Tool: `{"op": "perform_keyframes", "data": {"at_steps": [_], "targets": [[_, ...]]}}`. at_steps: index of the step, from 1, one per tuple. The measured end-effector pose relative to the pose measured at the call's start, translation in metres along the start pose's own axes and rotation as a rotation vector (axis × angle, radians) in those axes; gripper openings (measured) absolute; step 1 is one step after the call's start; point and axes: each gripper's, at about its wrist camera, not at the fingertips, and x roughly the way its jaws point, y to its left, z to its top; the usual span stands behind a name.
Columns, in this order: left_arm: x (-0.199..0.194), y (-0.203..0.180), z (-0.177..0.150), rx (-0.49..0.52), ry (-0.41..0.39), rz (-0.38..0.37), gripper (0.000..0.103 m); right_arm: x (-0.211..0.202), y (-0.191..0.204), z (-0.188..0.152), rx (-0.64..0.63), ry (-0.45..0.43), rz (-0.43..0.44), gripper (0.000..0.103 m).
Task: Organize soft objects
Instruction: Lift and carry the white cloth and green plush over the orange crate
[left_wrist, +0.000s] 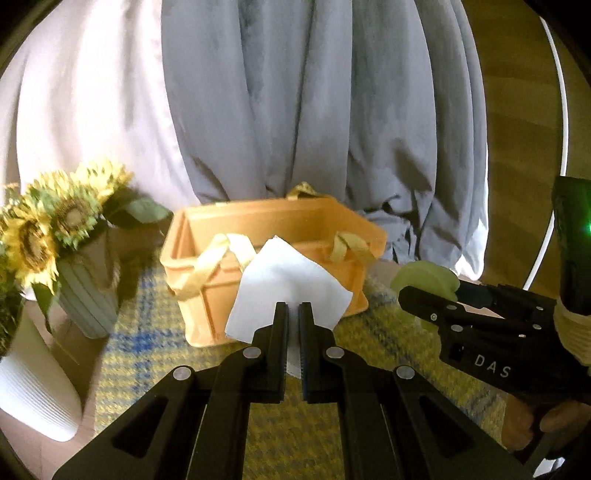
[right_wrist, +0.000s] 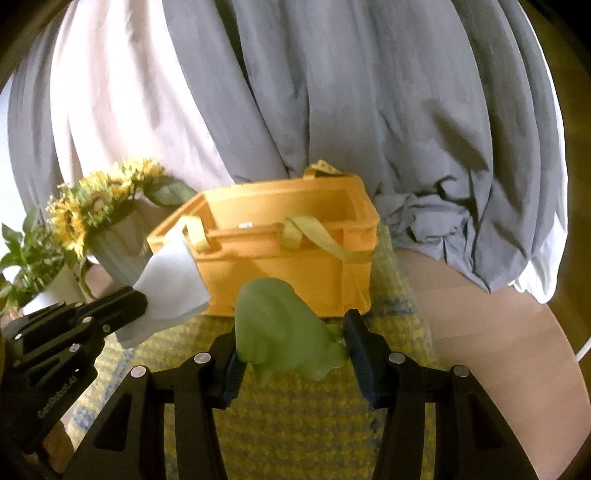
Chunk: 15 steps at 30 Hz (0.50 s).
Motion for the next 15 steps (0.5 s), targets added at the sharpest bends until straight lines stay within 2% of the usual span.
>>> {"op": "perform_keyframes", "data": {"at_steps": [6, 15], "targets": [[-0.015, 0.006, 0.019, -0.013, -0.085, 0.012, 0.007, -0.013, 0.008, 0.019, -0.002, -0.079, 0.015, 0.05], [-0.019, 0.016, 0.047, -0.006, -0.171, 0.047, 0.007, -0.02, 0.018, 0.05, -0.014, -0.188, 0.026, 0.05]]}}
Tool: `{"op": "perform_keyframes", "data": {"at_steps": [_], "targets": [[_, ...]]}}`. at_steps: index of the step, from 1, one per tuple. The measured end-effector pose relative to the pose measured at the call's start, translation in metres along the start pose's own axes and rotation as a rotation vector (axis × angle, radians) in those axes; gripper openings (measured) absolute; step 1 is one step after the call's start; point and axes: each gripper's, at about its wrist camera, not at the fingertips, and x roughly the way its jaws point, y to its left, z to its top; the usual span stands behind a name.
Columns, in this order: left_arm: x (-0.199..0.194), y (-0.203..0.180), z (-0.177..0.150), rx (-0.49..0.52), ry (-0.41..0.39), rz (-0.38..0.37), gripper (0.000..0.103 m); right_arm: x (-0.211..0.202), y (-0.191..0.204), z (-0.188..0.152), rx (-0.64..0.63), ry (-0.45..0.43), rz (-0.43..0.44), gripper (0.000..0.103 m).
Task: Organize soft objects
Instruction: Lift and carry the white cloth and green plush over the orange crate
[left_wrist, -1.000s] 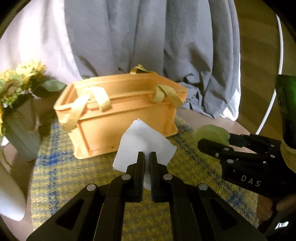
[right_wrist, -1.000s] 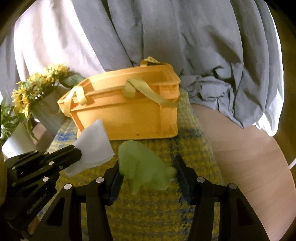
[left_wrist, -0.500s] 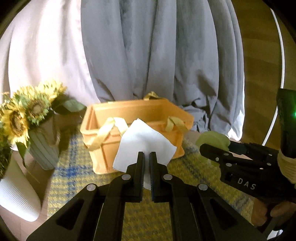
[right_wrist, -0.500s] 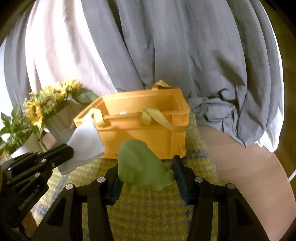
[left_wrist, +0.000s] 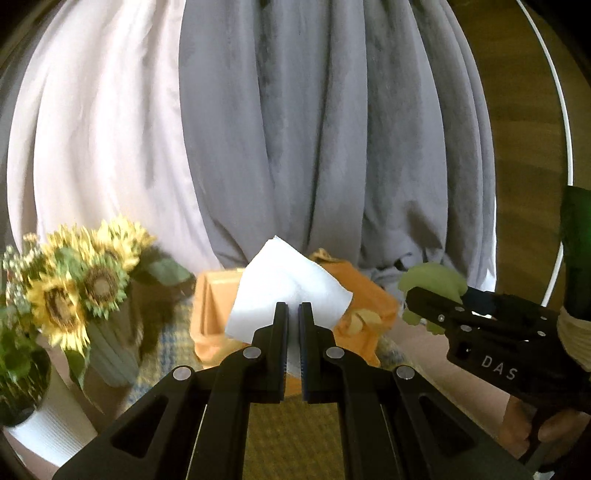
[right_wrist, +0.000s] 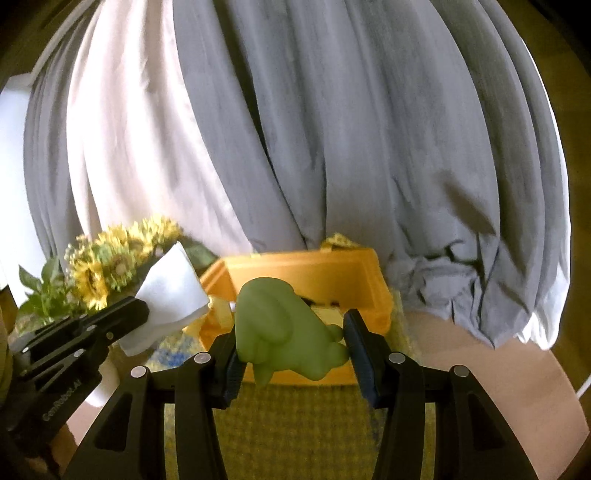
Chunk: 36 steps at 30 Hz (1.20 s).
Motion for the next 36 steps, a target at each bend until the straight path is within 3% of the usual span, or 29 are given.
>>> {"op": "perform_keyframes", "data": {"at_steps": [8, 21, 30, 36], "targets": [[0.01, 0.005, 0.018, 0.018, -0.045, 0.039, 0.007, 0.009, 0.001, 0.022, -0.008, -0.063, -0.009, 0.051], [0.045, 0.018, 0.041, 0.043, -0.057, 0.086, 0.007, 0.052, -0.001, 0.052, -0.033, -0.075, 0.0, 0.051], [0.076, 0.025, 0.049, 0.047, -0.03, 0.101, 0.007, 0.086, -0.004, 0.068, -0.055, -0.068, -0.001, 0.051], [0.105, 0.03, 0.047, 0.049, 0.03, 0.099, 0.007, 0.12, -0.009, 0.072, -0.064, -0.021, -0.012, 0.051]]}}
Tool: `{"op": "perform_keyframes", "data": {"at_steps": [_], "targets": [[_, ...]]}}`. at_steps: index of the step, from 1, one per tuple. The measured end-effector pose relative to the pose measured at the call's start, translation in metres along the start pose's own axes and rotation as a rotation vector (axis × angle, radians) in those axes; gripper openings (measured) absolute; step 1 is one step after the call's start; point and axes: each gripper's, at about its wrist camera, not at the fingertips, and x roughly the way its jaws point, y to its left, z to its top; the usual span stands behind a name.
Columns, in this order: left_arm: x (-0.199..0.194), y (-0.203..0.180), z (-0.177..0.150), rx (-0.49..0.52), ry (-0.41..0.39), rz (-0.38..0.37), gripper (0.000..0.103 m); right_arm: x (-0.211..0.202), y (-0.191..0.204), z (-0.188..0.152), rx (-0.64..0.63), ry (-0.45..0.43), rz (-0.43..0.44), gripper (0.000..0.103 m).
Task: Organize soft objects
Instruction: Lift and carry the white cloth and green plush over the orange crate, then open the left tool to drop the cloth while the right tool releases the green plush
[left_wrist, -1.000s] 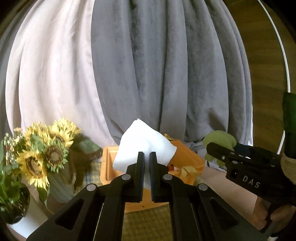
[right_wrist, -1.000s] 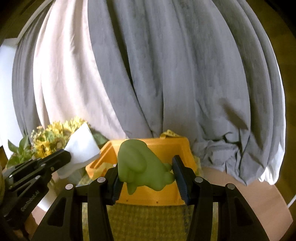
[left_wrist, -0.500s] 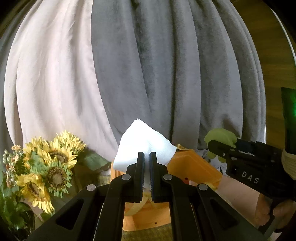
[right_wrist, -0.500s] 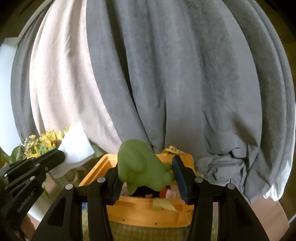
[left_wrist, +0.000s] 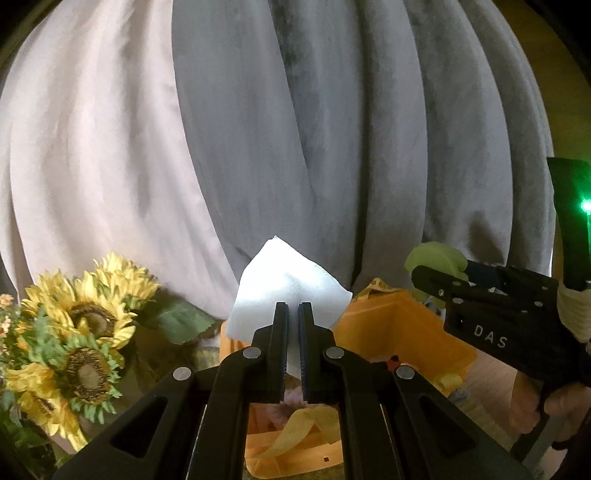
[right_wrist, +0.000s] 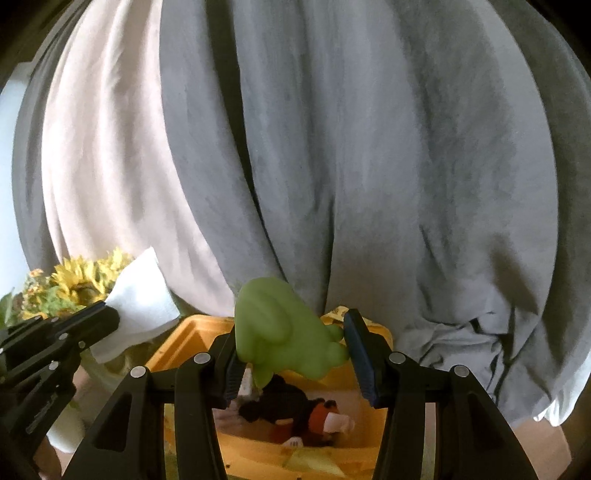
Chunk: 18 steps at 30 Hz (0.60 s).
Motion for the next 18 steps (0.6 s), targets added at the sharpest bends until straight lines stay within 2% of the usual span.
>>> {"op": "perform_keyframes", "data": {"at_steps": [9, 18], "targets": [[0.047, -0.002, -0.012, 0.015, 0.115, -0.021, 0.007, 0.051, -0.011, -0.011, 0.013, 0.126, -0.006, 0.051], [0.084, -0.002, -0.025, 0.039, 0.235, -0.036, 0.008, 0.097, -0.022, -0.028, 0.045, 0.301, -0.005, 0.051]]}}
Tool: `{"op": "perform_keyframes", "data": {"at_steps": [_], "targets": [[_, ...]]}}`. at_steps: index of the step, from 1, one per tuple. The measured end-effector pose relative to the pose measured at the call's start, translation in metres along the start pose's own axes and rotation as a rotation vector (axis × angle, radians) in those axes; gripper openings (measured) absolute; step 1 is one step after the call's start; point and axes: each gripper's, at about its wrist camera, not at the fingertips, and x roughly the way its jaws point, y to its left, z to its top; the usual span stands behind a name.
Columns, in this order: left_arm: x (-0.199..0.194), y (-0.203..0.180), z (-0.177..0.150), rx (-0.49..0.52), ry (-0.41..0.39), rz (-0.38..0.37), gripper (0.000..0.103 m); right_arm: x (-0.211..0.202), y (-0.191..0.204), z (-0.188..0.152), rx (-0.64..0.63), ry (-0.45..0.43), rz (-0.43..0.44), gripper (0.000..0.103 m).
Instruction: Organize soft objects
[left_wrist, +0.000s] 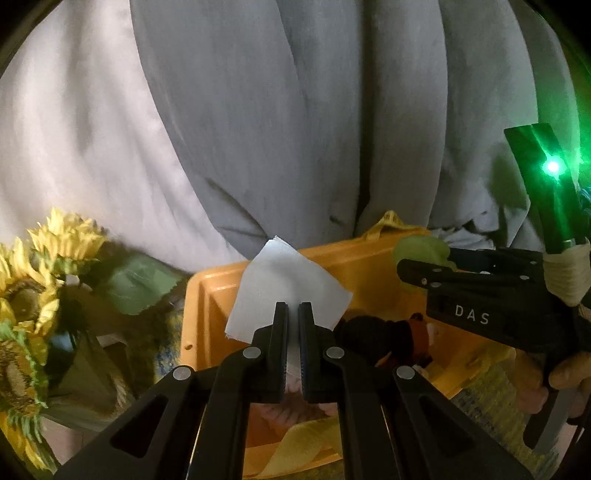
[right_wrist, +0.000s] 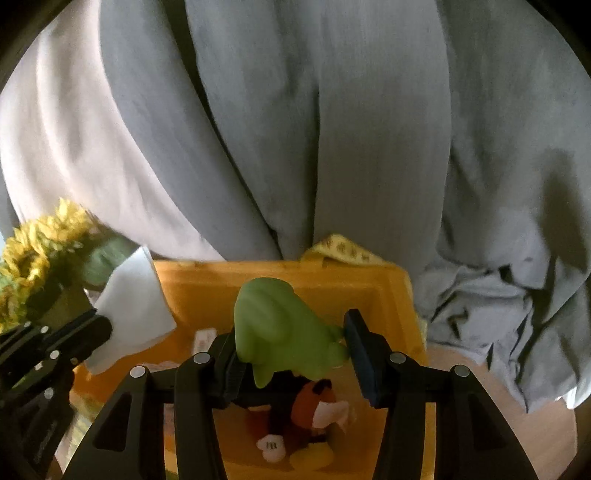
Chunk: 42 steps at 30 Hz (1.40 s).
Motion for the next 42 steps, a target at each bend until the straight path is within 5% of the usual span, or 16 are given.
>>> {"op": "perform_keyframes", "data": {"at_steps": [9, 11, 16, 28, 42], "targets": [[0.022, 0.004, -0.008, -0.03, 0.094, 0.008, 0.034, 0.026, -0.003, -0.003, -0.004, 0.124, -0.015, 0.053], [0.019, 0.005, -0.009, -0.047, 0.096, 0.008, 0.035, 0.025, -0.004, -0.005, 0.003, 0.13, -0.01, 0.064], [0.0, 0.008, -0.011, -0.09, 0.073, 0.032, 0.046, 0.008, -0.004, -0.006, 0.0, 0.101, -0.018, 0.065], [-0.111, -0.003, -0.02, -0.123, -0.091, 0.188, 0.065, -0.11, 0.01, -0.028, 0.007, -0.092, -0.056, 0.077], [-0.227, -0.022, -0.063, -0.093, -0.226, 0.209, 0.086, -0.233, 0.041, -0.088, -0.002, -0.254, -0.114, 0.084]]}}
